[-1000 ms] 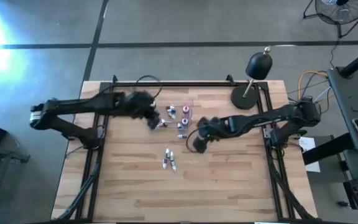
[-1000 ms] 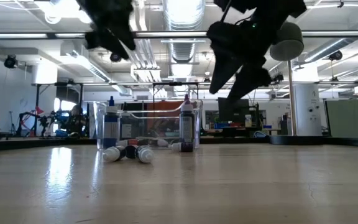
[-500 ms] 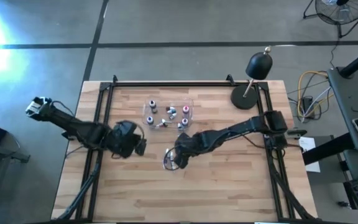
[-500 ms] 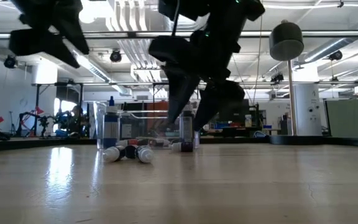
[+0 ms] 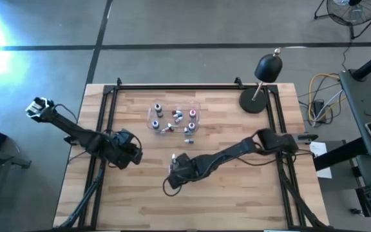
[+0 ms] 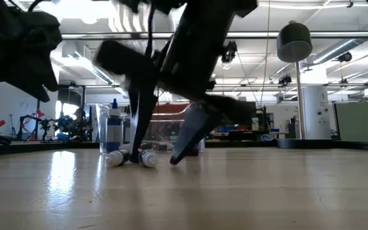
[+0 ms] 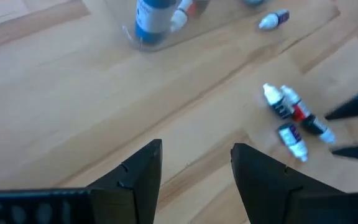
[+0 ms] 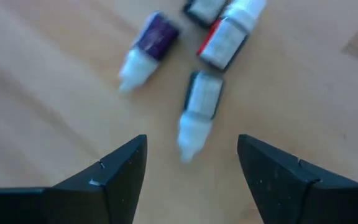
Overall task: Pick & Place food coloring
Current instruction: Put the small green food coloring bottle into the transparent bin, then put the small violet food coloring bottle into the transparent bin
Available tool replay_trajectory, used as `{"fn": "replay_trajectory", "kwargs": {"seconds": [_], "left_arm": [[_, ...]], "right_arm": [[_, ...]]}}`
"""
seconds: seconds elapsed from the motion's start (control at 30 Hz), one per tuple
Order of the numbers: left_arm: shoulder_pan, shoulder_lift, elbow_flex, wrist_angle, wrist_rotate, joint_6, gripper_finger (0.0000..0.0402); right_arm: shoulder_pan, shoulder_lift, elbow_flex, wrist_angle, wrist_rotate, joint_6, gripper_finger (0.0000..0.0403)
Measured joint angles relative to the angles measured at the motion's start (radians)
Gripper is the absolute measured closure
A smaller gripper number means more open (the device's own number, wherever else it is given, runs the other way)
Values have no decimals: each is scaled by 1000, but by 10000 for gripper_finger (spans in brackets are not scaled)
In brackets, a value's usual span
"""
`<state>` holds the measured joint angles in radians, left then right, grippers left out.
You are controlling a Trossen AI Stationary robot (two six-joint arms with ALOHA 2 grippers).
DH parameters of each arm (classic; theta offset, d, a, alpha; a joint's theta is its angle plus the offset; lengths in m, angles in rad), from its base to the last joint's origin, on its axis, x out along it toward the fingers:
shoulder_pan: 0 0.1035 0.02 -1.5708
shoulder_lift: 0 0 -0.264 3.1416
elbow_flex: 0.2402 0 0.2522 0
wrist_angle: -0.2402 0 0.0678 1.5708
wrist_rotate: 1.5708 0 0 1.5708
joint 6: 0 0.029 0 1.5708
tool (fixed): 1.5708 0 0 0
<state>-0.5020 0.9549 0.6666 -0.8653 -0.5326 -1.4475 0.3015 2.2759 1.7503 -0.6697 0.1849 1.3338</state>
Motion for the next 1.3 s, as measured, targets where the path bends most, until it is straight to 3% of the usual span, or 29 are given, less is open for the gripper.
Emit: {"fn": "replay_trajectory", "kwargs": {"seconds": [0.3, 0.67, 0.77, 0.87, 1.0, 1.2, 1.3], "left_arm": [[-41, -147, -64, -1, 8, 88, 234], [-47, -226, -166, 57, 17, 131, 234], [-47, -225, -234, 242, 37, 142, 234], [-47, -202, -327, 551, 51, 173, 234], [-45, -130, -425, 876, 36, 136, 234], [-33, 30, -406, 954, 14, 59, 234], [-16, 126, -331, 958, 12, 77, 234]], "right_arm": [[-2, 177, 277, -254, 32, 62, 201], [-2, 191, 380, -412, 49, 47, 363], [-5, 146, 414, -426, 125, -2, 363], [-28, 33, 445, -488, 280, -11, 359], [-120, -91, 444, -546, 421, -96, 340], [-248, -112, 425, -460, 315, -398, 259], [-258, -121, 428, -511, 382, -452, 204]]}}
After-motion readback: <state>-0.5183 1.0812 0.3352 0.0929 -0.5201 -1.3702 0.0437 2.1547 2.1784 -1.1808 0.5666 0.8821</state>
